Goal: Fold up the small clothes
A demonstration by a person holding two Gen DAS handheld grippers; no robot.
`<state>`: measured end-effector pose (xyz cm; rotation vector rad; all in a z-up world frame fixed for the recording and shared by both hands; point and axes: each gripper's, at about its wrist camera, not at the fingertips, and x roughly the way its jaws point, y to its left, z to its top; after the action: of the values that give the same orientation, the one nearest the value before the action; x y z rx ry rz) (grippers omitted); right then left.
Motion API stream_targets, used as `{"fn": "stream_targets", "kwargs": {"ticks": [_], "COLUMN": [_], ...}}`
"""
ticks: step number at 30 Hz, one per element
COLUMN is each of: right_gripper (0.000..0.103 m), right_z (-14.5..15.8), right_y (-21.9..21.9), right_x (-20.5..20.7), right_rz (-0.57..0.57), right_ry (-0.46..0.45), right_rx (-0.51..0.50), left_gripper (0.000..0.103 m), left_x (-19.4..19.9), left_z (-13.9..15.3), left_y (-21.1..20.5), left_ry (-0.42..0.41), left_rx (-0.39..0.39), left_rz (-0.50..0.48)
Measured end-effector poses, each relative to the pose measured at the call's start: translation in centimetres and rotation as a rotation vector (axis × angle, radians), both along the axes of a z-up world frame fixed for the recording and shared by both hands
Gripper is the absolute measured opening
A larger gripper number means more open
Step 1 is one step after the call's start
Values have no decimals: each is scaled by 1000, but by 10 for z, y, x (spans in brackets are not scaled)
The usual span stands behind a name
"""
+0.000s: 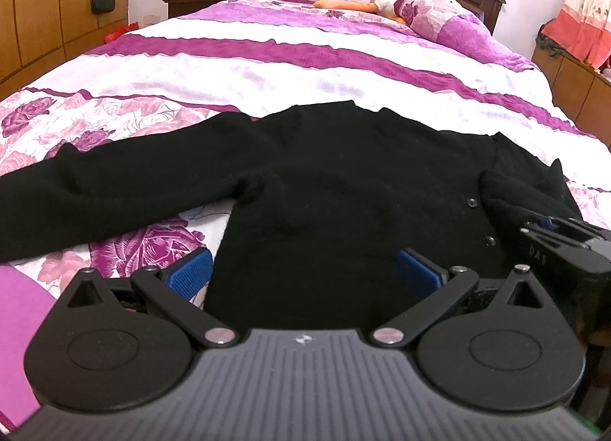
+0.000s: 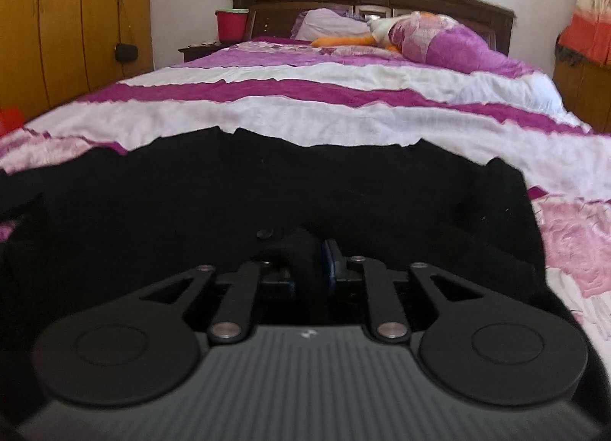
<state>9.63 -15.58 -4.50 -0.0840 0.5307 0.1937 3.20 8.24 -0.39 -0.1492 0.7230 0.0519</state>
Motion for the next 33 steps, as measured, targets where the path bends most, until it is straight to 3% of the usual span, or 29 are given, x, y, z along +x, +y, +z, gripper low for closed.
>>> {"fn": "stream_targets", "kwargs": {"ticks": [4, 9, 15, 22, 28, 33], "right_gripper": [45, 64, 65, 65, 65, 67], "right_z": [5, 12, 27, 37, 25, 14], "right_y": [-3, -16, -42, -98, -147, -166], "right_x": [-16, -39, -75, -94, -98, -103], "right_rz": [-20, -15, 4, -178, -280, -347], "right_ry": [13, 47, 32, -36, -23, -21], "right_rx": [13, 99, 187, 295, 480, 543], "left_gripper": [103, 103, 103, 103, 103, 103], "left_x": [0, 0, 1, 4, 4, 5], "left_z": [-1, 3, 13, 27, 31, 23], "left_y": [-3, -13, -34, -77, -131, -184], "left_ry": [1, -5, -28, -53, -64, -70], "left_rx": [-4, 2, 13, 29, 60, 115], "left_rz": [-7, -33, -92, -201, -313, -420]}}
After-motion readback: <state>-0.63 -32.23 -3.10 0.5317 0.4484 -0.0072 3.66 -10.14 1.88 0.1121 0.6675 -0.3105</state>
